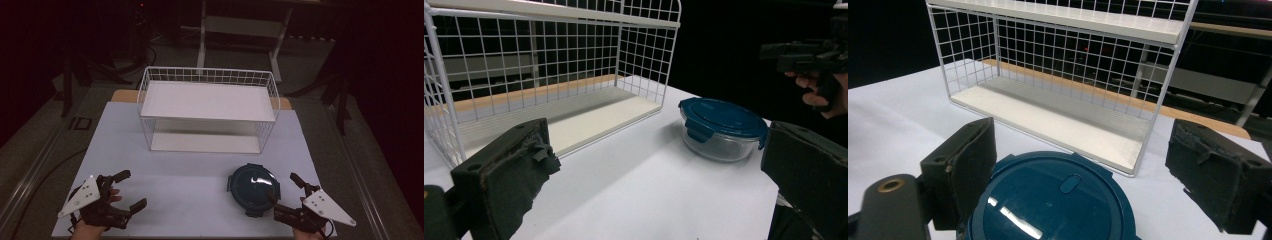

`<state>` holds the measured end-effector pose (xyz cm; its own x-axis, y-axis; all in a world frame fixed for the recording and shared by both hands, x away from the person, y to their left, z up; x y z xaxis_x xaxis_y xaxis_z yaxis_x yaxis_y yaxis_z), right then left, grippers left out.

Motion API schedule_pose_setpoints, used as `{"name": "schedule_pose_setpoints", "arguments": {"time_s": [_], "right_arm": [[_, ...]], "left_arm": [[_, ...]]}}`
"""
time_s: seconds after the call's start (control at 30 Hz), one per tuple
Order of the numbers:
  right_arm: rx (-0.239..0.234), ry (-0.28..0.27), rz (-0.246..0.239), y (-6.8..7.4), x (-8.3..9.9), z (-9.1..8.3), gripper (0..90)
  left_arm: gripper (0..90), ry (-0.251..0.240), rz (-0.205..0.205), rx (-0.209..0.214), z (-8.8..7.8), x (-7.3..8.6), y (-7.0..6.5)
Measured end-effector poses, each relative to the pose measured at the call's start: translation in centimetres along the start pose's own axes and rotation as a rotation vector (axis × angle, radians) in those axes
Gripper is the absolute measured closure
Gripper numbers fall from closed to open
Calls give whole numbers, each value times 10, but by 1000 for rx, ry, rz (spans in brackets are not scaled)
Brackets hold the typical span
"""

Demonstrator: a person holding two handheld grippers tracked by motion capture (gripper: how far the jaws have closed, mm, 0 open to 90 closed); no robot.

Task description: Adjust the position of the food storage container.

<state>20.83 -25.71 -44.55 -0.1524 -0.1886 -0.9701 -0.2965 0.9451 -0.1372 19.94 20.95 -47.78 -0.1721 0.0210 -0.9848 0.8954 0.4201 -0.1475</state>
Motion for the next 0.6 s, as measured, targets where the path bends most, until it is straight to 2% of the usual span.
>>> {"name": "schedule_pose_setpoints", "arguments": {"time_s": [0.2, 0.33, 0.4, 0.47, 0.57, 0.6], "right_arm": [[-17, 1, 17, 1, -7, -5, 127], [-43, -9, 17, 3, -15, -8, 127], [-70, -11, 12, 4, -25, -9, 122], [-109, -3, 21, 2, -32, -9, 113], [-126, -2, 48, -4, -42, -9, 112], [-115, -5, 55, -7, -45, -8, 113]], "left_arm": [[4, 4, 12, 5, 0, -1, -1], [4, 6, 13, 3, 0, -1, -1], [4, 12, 14, 7, 1, 0, -1], [4, 13, 14, 10, 1, 0, 0], [3, 12, 10, 9, 1, 0, 0], [4, 11, 10, 8, 1, 0, 0]]}}
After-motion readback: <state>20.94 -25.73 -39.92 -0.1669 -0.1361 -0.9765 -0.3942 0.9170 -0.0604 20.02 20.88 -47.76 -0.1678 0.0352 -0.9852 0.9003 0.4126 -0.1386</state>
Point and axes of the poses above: each handheld gripper's, and its own axes: z roughly forward along the jaws, x roughly out of its underside, y roughly to its left, the point moved 3 cm from there along z, roughly forward along the jaws, and after that the axes turned 15 degrees about x, right-handed, at the moved point
